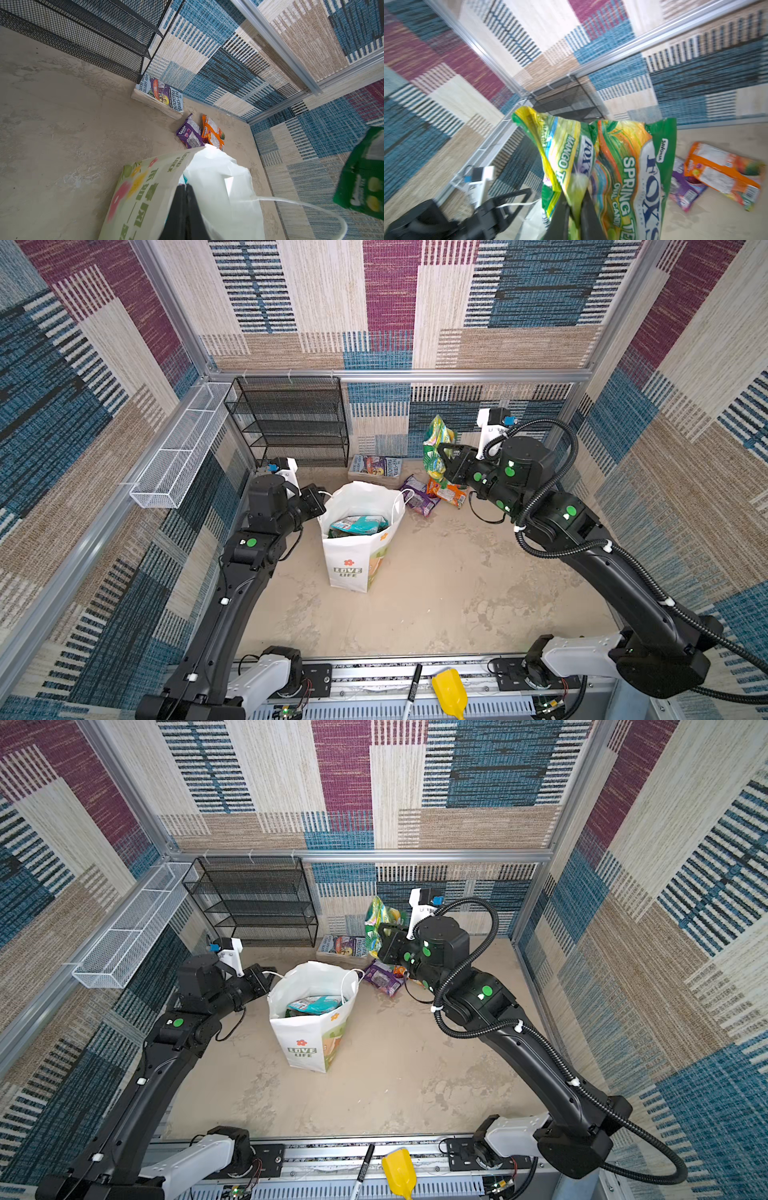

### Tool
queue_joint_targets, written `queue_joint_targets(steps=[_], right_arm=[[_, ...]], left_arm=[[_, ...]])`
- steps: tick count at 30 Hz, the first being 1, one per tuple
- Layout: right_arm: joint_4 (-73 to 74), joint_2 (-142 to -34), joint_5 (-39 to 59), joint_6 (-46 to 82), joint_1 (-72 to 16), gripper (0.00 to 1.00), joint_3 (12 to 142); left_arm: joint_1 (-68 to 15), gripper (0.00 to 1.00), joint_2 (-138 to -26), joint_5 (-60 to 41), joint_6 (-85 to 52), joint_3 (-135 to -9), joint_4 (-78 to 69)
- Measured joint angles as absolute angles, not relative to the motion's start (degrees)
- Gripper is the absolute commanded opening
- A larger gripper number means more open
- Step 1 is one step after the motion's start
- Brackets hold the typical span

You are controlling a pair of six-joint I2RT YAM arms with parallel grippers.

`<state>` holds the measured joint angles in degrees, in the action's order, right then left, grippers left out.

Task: Place the snacks into the paper bag
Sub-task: 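Lift the green Fox's bag with the right gripper and carry it over the paper bag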

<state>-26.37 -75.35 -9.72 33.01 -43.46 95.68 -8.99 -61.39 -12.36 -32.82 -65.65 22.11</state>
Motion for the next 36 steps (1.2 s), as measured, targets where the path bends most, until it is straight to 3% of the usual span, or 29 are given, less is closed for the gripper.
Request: queue_joint_targets(steps=[11, 36], right_arm=[[-24.8, -84.9, -13.2, 32.1, -57.5, 0.00, 104.7], [-18.8, -94.0, -15.4, 42.3, -59.2, 0.00, 94.5]], left_arm=[[-9.0, 0.00, -61.5, -12.4, -32.8, -65.6, 22.1], [-9.0, 0.00, -61.6, -12.4, -32.8, -65.6, 22.1]])
